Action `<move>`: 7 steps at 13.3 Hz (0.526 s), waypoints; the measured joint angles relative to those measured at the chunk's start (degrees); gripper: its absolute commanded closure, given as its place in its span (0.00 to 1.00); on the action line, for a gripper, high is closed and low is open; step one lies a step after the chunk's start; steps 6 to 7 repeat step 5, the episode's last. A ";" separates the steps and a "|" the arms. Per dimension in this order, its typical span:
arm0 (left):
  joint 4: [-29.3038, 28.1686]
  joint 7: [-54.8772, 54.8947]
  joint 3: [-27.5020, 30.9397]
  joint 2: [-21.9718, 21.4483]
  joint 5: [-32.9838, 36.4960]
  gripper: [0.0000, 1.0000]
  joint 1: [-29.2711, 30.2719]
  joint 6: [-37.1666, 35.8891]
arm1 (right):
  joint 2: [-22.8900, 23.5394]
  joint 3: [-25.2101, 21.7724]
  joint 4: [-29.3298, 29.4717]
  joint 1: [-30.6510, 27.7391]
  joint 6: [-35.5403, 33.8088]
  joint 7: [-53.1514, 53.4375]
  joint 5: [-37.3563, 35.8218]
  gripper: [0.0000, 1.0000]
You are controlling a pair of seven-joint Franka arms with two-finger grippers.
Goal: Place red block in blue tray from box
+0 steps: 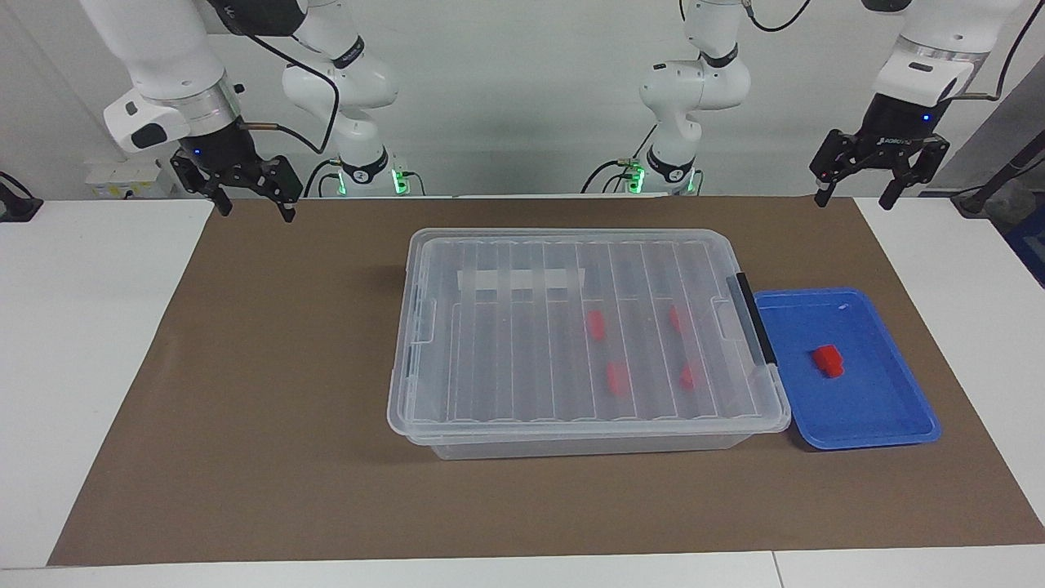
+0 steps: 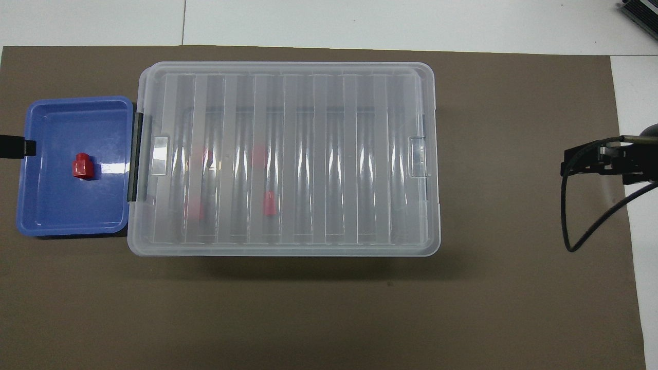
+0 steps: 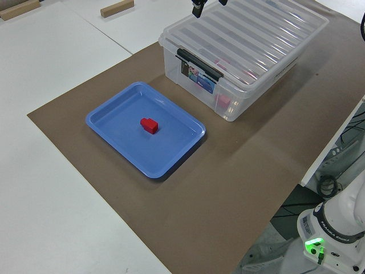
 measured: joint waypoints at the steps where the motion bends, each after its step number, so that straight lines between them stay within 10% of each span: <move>1: 0.55 0.00 0.08 0.83 0.00 0.00 0.00 -0.12 | 0.00 0.00 -0.05 0.00 0.00 0.00 0.00 0.00; 7: 3.60 0.00 0.35 5.50 0.00 0.00 0.02 -1.54 | 0.00 0.04 -0.21 0.00 0.00 0.00 0.01 0.00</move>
